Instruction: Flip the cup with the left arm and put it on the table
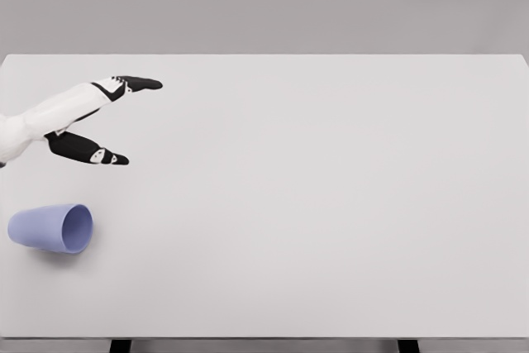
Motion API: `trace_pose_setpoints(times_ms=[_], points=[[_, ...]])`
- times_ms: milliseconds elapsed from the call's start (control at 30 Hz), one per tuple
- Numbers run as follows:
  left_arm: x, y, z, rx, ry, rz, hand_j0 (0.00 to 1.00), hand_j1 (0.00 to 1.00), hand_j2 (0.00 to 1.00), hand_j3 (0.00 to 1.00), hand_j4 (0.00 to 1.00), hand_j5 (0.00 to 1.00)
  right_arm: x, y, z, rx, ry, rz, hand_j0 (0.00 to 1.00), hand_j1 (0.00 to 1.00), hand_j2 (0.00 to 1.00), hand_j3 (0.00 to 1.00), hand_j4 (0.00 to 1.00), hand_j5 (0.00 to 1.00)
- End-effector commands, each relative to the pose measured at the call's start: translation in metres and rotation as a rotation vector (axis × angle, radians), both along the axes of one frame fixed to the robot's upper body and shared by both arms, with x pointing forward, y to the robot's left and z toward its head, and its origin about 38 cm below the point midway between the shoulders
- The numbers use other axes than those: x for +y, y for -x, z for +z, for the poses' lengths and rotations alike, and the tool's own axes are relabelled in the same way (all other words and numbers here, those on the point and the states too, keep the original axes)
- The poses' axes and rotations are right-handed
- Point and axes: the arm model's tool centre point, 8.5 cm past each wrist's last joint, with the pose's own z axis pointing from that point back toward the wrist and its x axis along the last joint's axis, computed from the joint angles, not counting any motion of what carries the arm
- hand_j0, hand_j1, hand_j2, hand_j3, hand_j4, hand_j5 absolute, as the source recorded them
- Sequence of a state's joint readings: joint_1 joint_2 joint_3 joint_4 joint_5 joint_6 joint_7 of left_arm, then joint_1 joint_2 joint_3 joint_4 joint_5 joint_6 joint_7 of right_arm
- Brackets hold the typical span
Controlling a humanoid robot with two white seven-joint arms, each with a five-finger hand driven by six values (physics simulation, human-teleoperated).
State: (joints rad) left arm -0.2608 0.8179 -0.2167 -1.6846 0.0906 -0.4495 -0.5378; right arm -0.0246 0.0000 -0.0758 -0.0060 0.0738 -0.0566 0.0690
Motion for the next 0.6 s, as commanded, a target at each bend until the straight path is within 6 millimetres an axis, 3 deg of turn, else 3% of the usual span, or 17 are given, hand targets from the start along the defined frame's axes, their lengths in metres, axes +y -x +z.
trace_pose_setpoints(times_ms=[0, 300, 367, 433, 467, 533, 567], points=[[-0.001, 0.0, -0.001, 0.009, 0.006, 0.003, 1.0, 1.0, 1.0, 1.0, 1.0, 1.0, 0.0, 0.001, 0.0, 0.003, 0.0, 0.0, 1.0, 1.0, 1.0, 1.0, 1.0, 1.0], [0.006, 0.0, -0.004, 0.07, -0.078, 0.014, 1.0, 1.0, 1.0, 1.0, 1.0, 1.0, 0.0, 0.0, 0.0, 0.0, 0.0, 0.001, 1.0, 1.0, 1.0, 1.0, 1.0, 1.0], [0.028, 0.002, 0.013, 0.048, -0.158, 0.04, 1.0, 1.0, 1.0, 1.0, 1.0, 1.0, 0.0, 0.0, 0.0, 0.0, 0.0, 0.001, 1.0, 1.0, 1.0, 1.0, 1.0, 1.0], [0.073, 0.013, 0.051, 0.073, -0.369, 0.097, 1.0, 1.0, 1.0, 1.0, 1.0, 1.0, 0.0, 0.0, 0.0, 0.0, 0.0, -0.001, 1.0, 1.0, 1.0, 1.0, 1.0, 1.0], [0.081, 0.02, 0.069, 0.079, -0.286, 0.11, 1.0, 1.0, 1.0, 1.0, 1.0, 1.0, 0.0, 0.0, 0.0, 0.0, 0.0, 0.001, 1.0, 1.0, 1.0, 1.0, 1.0, 1.0], [0.085, 0.036, 0.08, 0.081, -0.172, 0.143, 1.0, 1.0, 1.0, 1.0, 1.0, 1.0, 0.0, 0.0, 0.0, 0.0, 0.0, 0.001, 1.0, 1.0, 1.0, 1.0, 1.0, 1.0], [0.082, 0.046, 0.079, 0.057, -0.16, 0.056, 1.0, 1.0, 1.0, 1.0, 1.0, 1.0, 0.0, 0.0, 0.0, 0.0, 0.0, 0.001, 1.0, 1.0, 1.0, 1.0, 1.0, 1.0]])
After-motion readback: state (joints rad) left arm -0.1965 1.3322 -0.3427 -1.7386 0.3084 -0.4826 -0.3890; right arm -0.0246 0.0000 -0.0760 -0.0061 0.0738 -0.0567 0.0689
